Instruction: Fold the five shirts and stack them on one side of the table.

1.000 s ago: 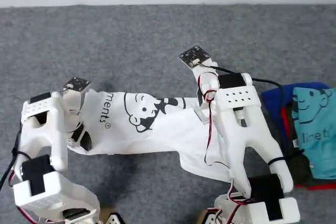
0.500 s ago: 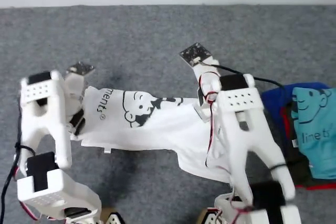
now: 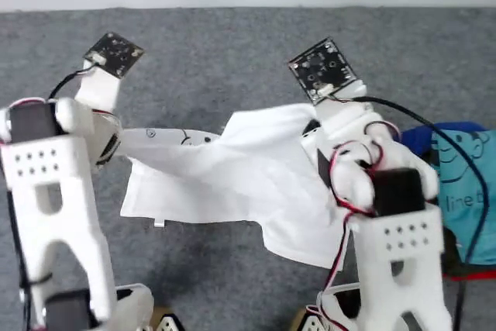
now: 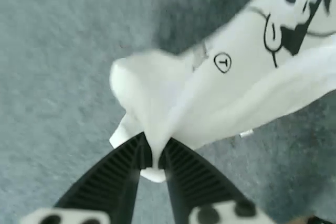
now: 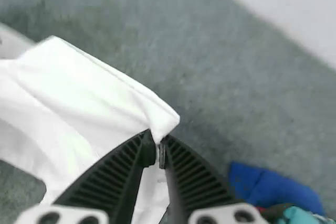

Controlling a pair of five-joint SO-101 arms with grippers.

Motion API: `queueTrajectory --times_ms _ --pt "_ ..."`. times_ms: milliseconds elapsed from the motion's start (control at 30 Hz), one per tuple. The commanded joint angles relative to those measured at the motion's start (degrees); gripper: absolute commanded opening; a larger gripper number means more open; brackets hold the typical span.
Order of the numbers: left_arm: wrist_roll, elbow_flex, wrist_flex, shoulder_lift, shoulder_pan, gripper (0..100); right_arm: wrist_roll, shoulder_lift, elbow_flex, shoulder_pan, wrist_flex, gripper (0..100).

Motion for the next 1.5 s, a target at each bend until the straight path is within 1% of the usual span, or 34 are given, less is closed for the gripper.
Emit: queueTrajectory --times_ms 0,67,333,433,500,567,700,767,867,1000,1100,1167,1267,1300,1367,1467 --pt "4.7 -2.2 -2.5 -8.2 1.1 1 -2.2 -1.7 -11.3 0.2 3.0 1.0" --pt "5.7 -2.3 -3.0 -11.7 1.1 1 -2.5 -1.7 -18.5 0.2 5.6 1.0" --pt "6.0 -7.6 -2.4 -25.4 1.0 1 -2.7 1.0 -50.0 0.2 15.5 1.0" --pt "6.0 -7.6 -2.4 -29.5 1.0 1 -5.3 3.0 -60.0 0.3 18.2 1.0" --pt "6.0 -7.6 -2.4 -32.2 1.0 1 -5.6 4.2 -65.7 0.6 19.5 1.0" --pt "6.1 -7.6 -2.4 -34.2 1.0 1 -5.8 4.6 -69.6 2.9 20.1 1.0" --pt "6.1 -7.6 -2.4 -36.3 1.0 1 -7.3 4.1 -75.3 11.6 19.5 1.0" --pt "6.2 -7.6 -2.4 -36.8 1.0 1 -7.5 3.5 -77.8 14.6 19.5 1.0" --pt "9.6 -8.7 -2.6 -38.7 1.0 1 -7.5 2.1 -80.6 17.4 19.5 1.0" --pt "11.2 -12.3 -1.8 -40.3 1.0 1 -7.8 0.3 -81.2 20.2 19.8 1.0" --pt "11.1 -11.3 -0.7 -39.7 1.1 1 -7.8 0.6 -79.1 20.4 20.4 1.0" --pt "11.1 -9.9 -0.6 -39.6 1.1 1 -8.0 0.7 -75.6 20.2 21.7 1.0" --pt "11.2 -7.8 -0.8 -39.2 1.2 1 -8.8 1.3 -66.4 19.1 23.3 1.0" --pt "11.2 -7.1 -1.1 -39.1 1.3 1 -8.5 1.5 -62.7 17.1 24.0 1.0" --pt "11.2 -5.1 -2.0 -39.0 1.5 1 -7.3 2.2 -55.4 10.9 25.9 1.0" --pt "11.3 0.9 -7.5 -38.9 4.7 1 -4.6 2.7 -44.3 0.7 26.9 1.0"
